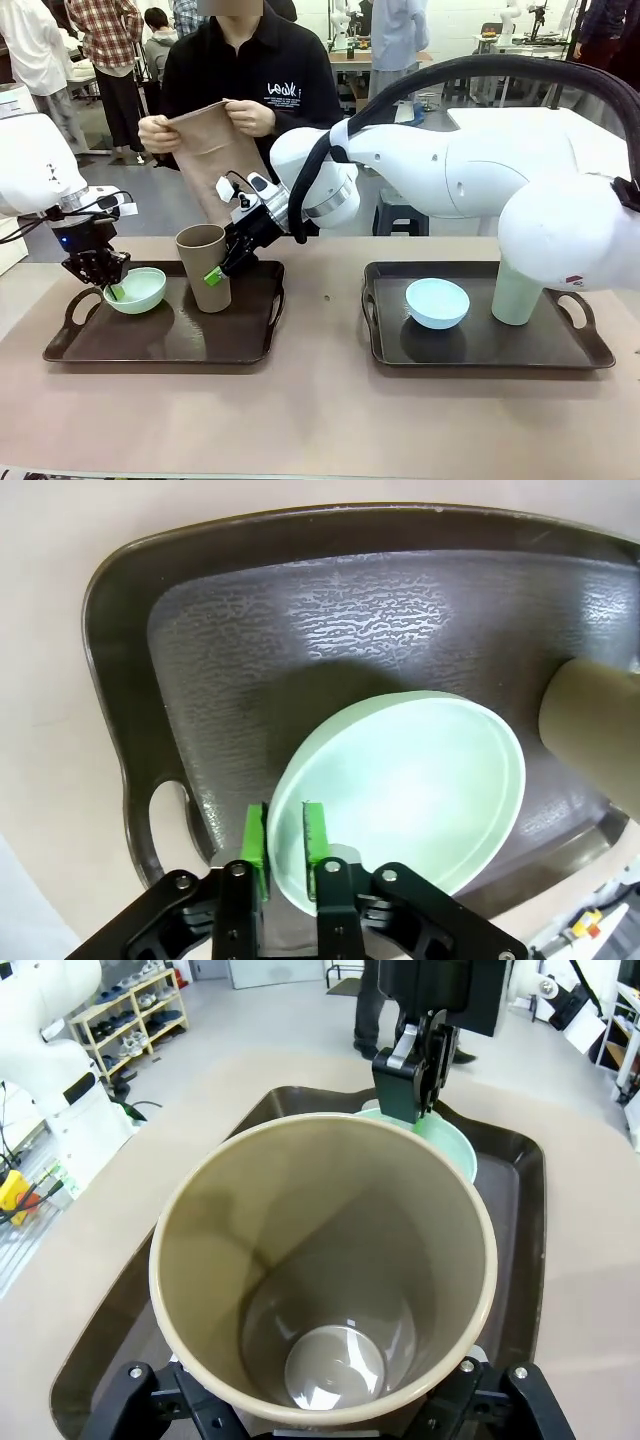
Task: Set up a tray with a mat and arrange the tableware.
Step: Pick up the Picnic Bowl and Reusable plastic cup from the Handle tray in front of the human's position and hold them in the air.
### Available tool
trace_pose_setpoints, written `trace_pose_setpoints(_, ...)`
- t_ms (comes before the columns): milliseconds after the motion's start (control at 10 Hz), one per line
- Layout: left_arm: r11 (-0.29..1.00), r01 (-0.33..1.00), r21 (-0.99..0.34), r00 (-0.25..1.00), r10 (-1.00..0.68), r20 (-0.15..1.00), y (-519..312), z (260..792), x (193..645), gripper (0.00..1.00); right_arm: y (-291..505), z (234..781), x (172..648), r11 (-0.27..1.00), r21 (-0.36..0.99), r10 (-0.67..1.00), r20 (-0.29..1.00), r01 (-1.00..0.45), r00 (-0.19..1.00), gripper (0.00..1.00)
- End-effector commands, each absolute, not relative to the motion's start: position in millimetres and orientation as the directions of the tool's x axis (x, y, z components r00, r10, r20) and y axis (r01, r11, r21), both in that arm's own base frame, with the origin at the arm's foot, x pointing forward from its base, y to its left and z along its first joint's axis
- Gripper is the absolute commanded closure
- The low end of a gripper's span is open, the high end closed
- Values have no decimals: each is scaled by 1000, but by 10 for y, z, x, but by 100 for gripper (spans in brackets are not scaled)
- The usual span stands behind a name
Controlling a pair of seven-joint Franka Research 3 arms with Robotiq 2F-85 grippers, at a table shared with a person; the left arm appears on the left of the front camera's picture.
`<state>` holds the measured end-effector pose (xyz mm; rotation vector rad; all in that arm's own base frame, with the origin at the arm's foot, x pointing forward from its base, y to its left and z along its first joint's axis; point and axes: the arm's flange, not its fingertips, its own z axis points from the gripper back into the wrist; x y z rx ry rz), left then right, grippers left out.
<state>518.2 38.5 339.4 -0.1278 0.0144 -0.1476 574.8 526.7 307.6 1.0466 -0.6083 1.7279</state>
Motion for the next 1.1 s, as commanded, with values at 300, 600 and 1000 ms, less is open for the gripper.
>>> trace_pose_setpoints(300, 990, 135, -32, 990, -136, -29, 295, 3547, 5150, 100, 5061, 3316, 5812, -337, 43, 462, 878, -940, -126, 74)
trace_pose_setpoints(600, 982, 176, -71, 984, -174, 33, 149, 4086, 4977, 100, 4696, 3930, 5567, -272, -21, 446, 883, -962, -146, 24)
trace_pose_setpoints(1000, 980, 184, -72, 963, -164, 216, 103, 5195, 4571, 100, 4496, 4567, 5037, -292, -86, 426, 880, -953, -210, 24)
